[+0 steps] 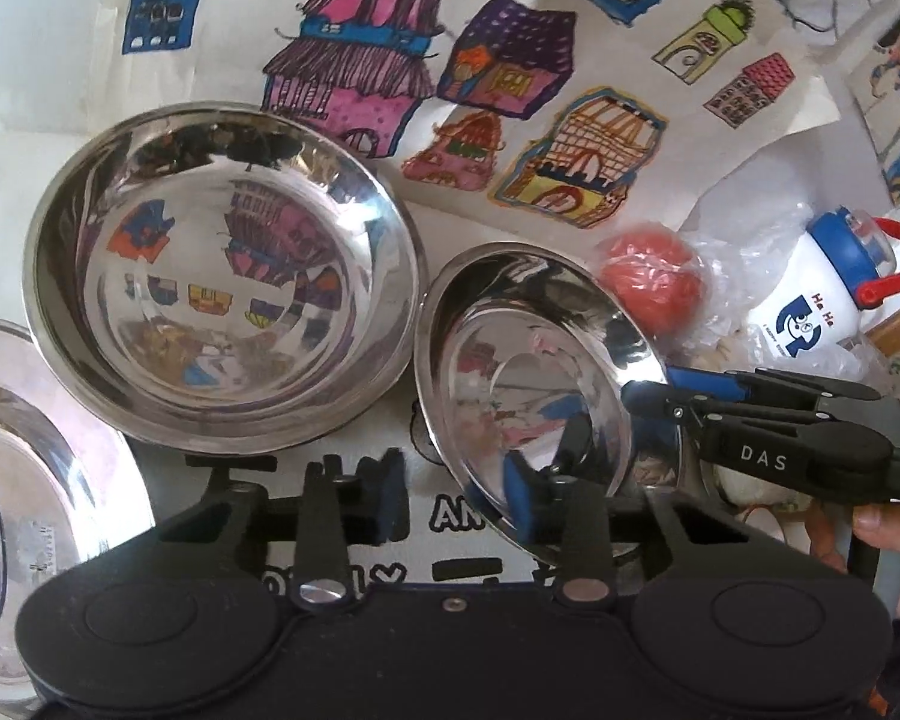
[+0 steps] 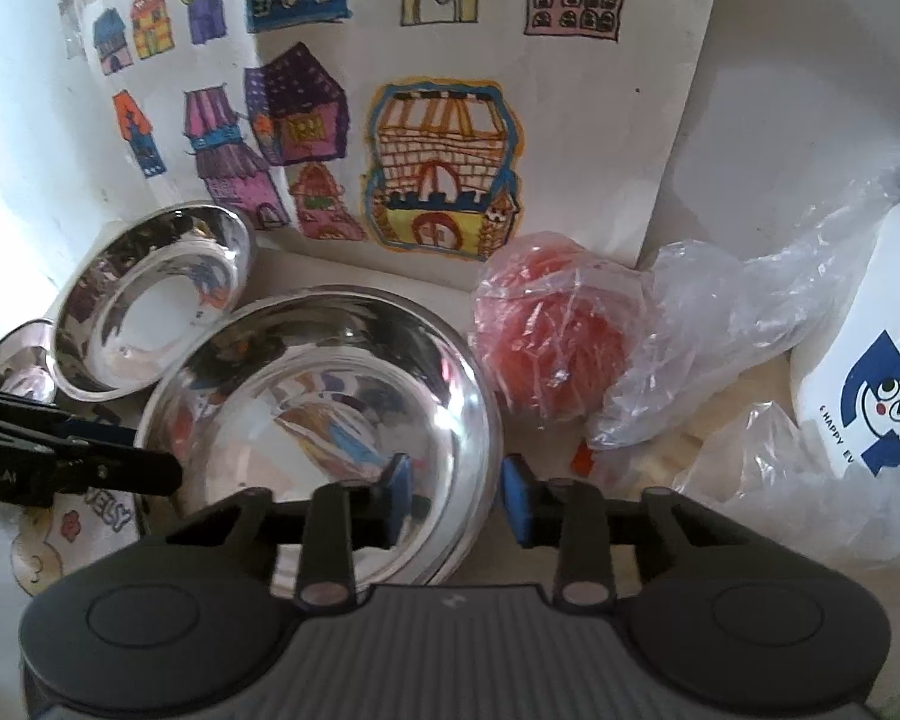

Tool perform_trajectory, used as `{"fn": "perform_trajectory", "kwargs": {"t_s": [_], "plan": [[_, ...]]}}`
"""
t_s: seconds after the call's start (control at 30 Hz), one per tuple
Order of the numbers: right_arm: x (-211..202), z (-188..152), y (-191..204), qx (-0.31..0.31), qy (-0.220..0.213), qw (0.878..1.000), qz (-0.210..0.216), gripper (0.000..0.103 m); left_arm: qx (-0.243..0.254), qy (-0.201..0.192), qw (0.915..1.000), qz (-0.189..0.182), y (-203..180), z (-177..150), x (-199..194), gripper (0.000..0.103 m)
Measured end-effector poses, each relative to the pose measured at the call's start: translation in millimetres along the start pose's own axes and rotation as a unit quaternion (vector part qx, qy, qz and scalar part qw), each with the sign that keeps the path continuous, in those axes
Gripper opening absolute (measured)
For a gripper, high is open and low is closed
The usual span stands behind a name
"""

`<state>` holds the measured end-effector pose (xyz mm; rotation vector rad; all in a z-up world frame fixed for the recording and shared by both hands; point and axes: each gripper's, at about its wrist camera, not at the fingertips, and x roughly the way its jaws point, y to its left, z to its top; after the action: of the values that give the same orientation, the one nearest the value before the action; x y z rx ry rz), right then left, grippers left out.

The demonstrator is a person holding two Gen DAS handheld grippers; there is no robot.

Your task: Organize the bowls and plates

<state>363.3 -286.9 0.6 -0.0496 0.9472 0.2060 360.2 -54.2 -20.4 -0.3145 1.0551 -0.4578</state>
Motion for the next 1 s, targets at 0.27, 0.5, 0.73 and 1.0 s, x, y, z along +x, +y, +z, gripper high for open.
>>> {"fn": "perform_trajectory", "kwargs": {"t_s": [0.27,0.5,0.73,1.0], "plan": [[10,-2,-4,0.007,0.014,1.0,-0.003,0.02,-0.014,0.001,0.9998,-0.014,2,2,3,0.015],[5,-7,-3,0.014,0.007,1.0,0.004,0.017,-0.029,-0.002,0.9996,-0.004,5,1,3,0.012],[-10,-2,-5,0.023,-0.012,1.0,-0.001,0.016,-0.023,-0.012,0.9997,0.0,-4,5,-6,0.011],[-28,10,-4,0.043,-0.028,0.999,0.006,0.016,-0.019,-0.032,0.9993,0.004,-13,24,-29,0.01]]}}
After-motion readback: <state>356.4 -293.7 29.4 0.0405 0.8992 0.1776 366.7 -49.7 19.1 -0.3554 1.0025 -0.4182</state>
